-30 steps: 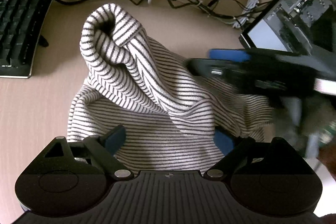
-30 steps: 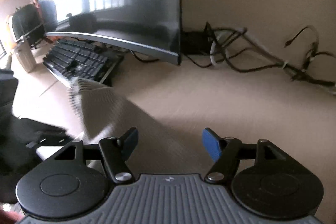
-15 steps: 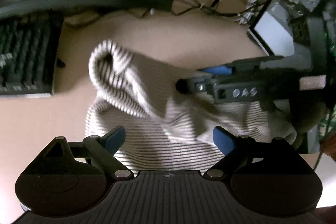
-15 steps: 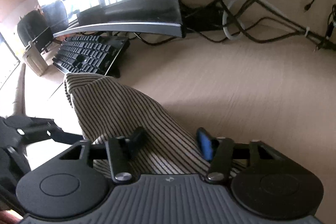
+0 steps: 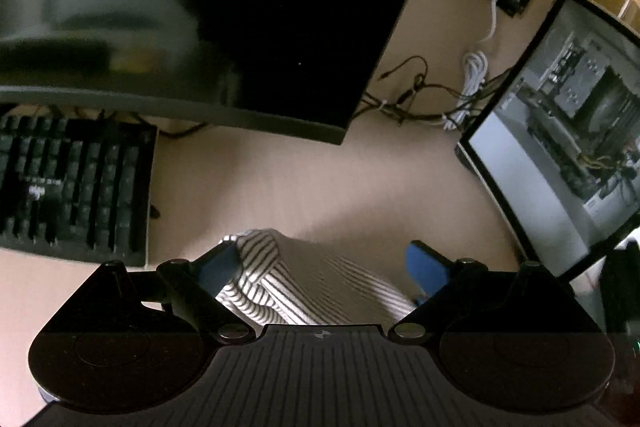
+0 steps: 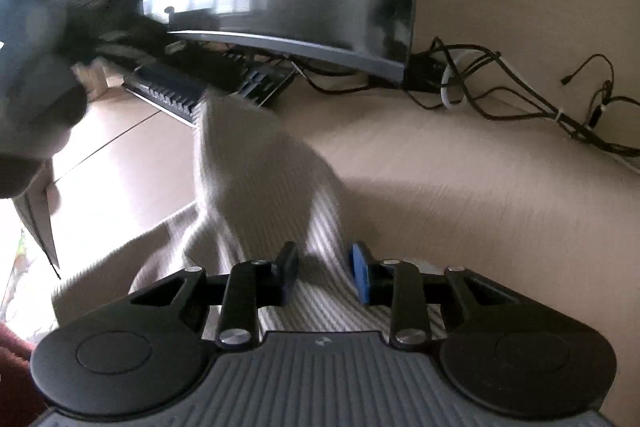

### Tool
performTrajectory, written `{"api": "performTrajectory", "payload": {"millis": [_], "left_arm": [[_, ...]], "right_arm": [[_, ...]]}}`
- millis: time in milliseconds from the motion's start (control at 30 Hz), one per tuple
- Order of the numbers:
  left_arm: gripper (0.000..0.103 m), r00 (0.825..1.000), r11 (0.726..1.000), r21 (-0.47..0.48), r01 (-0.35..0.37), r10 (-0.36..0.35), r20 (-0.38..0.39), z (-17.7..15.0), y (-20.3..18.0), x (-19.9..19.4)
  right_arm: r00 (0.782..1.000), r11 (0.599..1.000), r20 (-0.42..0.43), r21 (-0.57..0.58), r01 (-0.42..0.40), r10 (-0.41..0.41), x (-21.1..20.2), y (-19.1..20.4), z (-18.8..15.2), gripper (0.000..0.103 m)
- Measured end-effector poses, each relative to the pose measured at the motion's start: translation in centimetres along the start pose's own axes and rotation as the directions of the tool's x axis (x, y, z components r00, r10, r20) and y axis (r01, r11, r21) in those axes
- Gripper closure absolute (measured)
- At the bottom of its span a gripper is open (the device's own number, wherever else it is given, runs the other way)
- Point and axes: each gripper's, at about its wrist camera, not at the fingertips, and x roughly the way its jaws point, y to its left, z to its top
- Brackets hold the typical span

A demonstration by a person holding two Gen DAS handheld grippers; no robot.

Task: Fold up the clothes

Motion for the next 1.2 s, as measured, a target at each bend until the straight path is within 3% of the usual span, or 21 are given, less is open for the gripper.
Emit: {"api": "performTrajectory", "payload": {"millis": [100, 200, 333, 467, 533, 633, 733, 933, 1067, 1133, 1200], "left_arm": [[0.007, 0.995, 0.998, 0.016, 0.065, -0.066, 0.071, 0.9, -0.2, -2.3], [0.006, 0.99, 0.997, 0.033, 0.073, -0.077, 0.121, 1.6, -0.3, -3.6], [0.006, 0.997, 0.996, 0.025, 0.08, -0.08, -0.004, -0.5, -0.3, -0.6], [0.006, 0.993, 0.998, 0.039, 0.058, -0.054, -0.102, -4.1, -0.6, 2.1], [0.006, 0.993, 0.999, 0.033, 0.04, -0.036, -0.116, -4.9, -0.5, 2.9], [0.006, 0.988, 0.999, 0.007, 0.033, -0.032, -0.152, -5.9, -0.1, 4.0], [0.006, 0.982, 0.999, -0.011, 0.037, -0.038, -0.185, -6.7, 0.1, 4.6], [0.006, 0.98, 1.0, -0.007, 0.021, -0.022, -0.2, -6.5, 0.3, 4.0], [0.006, 0.987, 0.997, -0.04, 0.06, -0.065, -0.149, -4.3, 1.3, 2.4], [0.006, 0.991, 0.996, -0.068, 0.065, -0.072, -0.109, -3.1, 1.8, 1.9], [0.005, 0.995, 0.996, -0.085, 0.027, -0.035, -0.095, -2.0, 2.3, 2.5]], "right_arm": [[1.0, 1.0, -0.014, -0.011, 0.026, -0.027, 0.0, 1.1, -0.7, 0.074], [0.999, 0.999, -0.032, 0.009, 0.031, -0.031, 0.3, 1.4, -1.3, 0.074], [0.999, 0.999, -0.035, 0.016, 0.036, -0.036, 0.2, 1.2, -1.1, 0.074], [0.998, 0.998, -0.038, -0.005, 0.055, -0.056, -0.1, 0.4, -0.1, 0.072], [0.997, 0.998, -0.04, -0.004, 0.064, -0.064, -0.3, -0.4, 0.6, 0.057], [0.999, 0.999, -0.031, 0.045, 0.024, -0.023, -0.3, -2.1, 1.8, 0.045], [0.996, 0.991, -0.033, 0.112, -0.076, 0.08, 0.6, -3.4, 2.8, 0.032], [0.985, 0.985, -0.111, 0.124, -0.118, 0.132, 4.8, -4.0, 2.7, 0.027], [0.98, 0.974, -0.109, 0.173, -0.149, 0.169, 5.3, -4.8, 2.4, 0.028], [0.981, 0.976, -0.102, 0.16, -0.147, 0.164, 5.3, -4.5, 2.2, 0.038], [0.987, 0.986, -0.081, 0.106, -0.127, 0.136, 4.5, -3.5, 2.2, 0.048]]}}
